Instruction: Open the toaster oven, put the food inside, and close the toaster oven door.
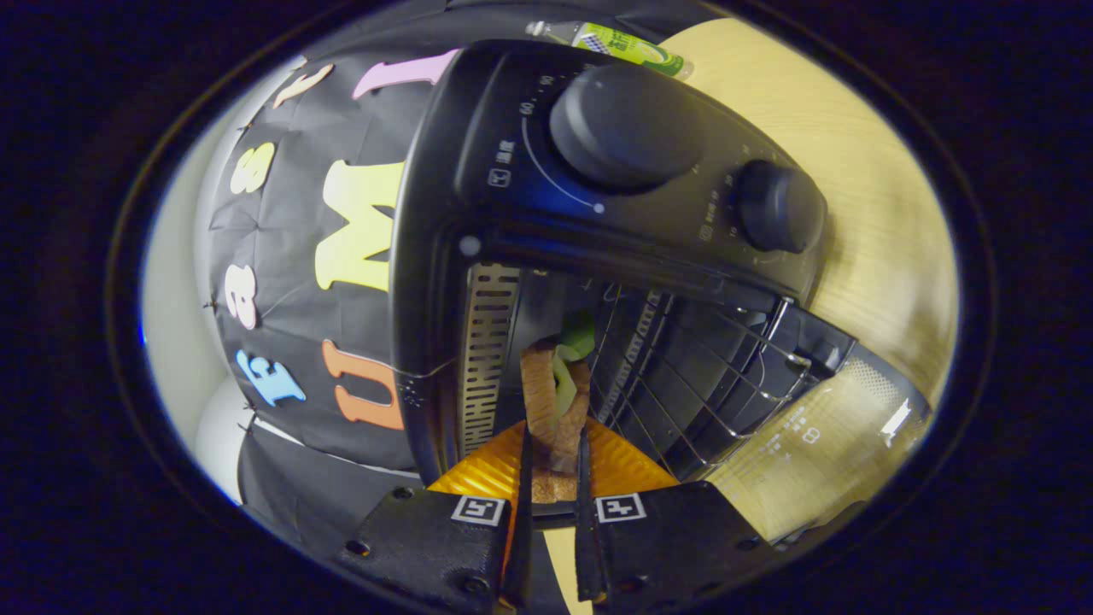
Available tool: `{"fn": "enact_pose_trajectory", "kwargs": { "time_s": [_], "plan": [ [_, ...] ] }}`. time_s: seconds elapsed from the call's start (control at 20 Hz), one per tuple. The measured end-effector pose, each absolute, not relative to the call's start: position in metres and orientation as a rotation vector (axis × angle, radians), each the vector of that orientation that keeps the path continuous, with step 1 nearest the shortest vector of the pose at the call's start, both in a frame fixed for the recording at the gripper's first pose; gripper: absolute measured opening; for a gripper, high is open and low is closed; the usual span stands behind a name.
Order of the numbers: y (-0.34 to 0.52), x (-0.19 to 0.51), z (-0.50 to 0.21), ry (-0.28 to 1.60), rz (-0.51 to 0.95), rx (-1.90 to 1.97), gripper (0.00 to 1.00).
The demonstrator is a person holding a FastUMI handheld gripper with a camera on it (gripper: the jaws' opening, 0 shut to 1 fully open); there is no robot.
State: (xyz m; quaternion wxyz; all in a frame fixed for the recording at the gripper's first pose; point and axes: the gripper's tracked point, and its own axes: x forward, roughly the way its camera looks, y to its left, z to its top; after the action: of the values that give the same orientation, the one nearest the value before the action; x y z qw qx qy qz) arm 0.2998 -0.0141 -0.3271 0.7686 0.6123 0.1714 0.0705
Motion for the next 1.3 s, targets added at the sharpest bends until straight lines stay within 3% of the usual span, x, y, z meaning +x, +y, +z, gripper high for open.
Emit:
{"fn": "enact_pose_trajectory", "kwargs": {
  "time_s": [0.2,0.3,0.45,0.65,1.0,1.3],
  "plan": [
    [-0.007,0.295,-0.337,0.392,0.083,1.313,0.31],
    [-0.002,0.294,-0.335,0.410,0.071,1.285,0.43],
    [0.002,0.283,-0.336,0.464,0.041,1.194,0.78],
    [0.016,0.254,-0.337,0.589,0.042,0.998,0.99],
    [0.029,0.168,-0.297,0.685,0.094,0.528,1.00],
    [0.028,0.101,-0.252,0.599,0.103,0.159,1.00]
  ]
}}
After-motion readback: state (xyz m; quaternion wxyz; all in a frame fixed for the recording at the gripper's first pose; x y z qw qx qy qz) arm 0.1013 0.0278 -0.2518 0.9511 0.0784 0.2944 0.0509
